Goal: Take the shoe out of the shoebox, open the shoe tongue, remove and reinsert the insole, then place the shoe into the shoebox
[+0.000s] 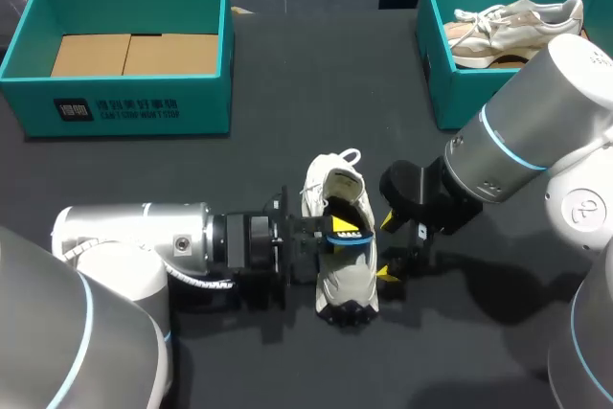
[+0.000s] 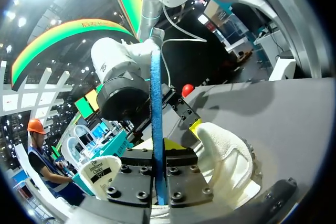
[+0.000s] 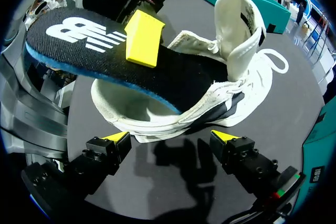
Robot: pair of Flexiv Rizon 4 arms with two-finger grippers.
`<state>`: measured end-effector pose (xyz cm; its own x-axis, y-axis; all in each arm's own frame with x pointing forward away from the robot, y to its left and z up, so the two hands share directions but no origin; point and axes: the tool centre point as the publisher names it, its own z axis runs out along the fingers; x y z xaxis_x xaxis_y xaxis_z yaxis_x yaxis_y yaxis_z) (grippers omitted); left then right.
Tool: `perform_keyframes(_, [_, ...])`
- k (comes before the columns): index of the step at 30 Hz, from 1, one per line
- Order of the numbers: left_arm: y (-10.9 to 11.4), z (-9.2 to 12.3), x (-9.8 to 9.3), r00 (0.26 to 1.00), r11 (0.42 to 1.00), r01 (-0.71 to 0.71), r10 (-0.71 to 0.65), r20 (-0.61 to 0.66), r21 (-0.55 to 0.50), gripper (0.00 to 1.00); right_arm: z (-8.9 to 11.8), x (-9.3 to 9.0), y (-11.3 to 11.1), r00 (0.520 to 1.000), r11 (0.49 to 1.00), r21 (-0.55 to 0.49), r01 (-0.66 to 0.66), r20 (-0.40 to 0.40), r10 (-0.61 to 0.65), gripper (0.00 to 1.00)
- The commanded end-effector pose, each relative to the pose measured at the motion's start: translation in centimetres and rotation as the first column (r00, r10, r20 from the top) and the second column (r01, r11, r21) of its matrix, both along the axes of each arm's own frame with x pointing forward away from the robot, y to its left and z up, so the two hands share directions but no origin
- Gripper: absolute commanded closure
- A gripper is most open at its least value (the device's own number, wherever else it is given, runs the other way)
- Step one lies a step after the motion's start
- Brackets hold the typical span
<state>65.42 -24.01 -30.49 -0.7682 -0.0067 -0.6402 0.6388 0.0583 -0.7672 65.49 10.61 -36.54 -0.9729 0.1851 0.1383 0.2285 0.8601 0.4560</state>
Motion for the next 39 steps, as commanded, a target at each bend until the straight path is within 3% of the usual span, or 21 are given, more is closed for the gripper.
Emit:
perform_keyframes(1, [0.0,0.1,-0.3,1.000,1.000,-0.007,0.007,0.013,0.020,1.00,-0.1,-0.1,0.1,1.000,1.000,-0.002,0.002,0.002,-0.002,0.00])
perform_keyframes(19, [-0.3,-3.9,2.0,0.997,0.993,-0.059,0.054,0.050,0.099,1.00,-0.1,-0.1,0.1,1.000,1.000,-0.002,0.002,0.002,-0.002,0.00])
perform_keyframes(24, [0.0,-3.7,2.0,0.998,0.993,-0.063,0.060,0.029,0.096,1.00,-0.1,-0.1,0.1,1.000,1.000,-0.002,0.002,0.002,-0.002,0.00])
perform_keyframes(26, [0.2,-3.2,1.8,0.998,0.994,-0.061,0.060,0.023,0.092,0.73,-0.1,-0.1,0.1,1.000,1.000,-0.002,0.002,0.002,-0.002,0.00])
perform_keyframes(29, [0.3,-2.5,1.6,0.998,0.995,-0.063,0.062,0.018,0.084,0.60,-0.1,-0.1,0.1,1.000,1.000,-0.002,0.002,0.002,-0.002,0.00])
perform_keyframes(39, [0.6,-0.3,0.2,0.999,0.998,-0.031,0.030,0.018,0.063,0.67,-0.1,-0.1,0.1,1.000,1.000,-0.002,0.002,0.002,-0.002,0.00])
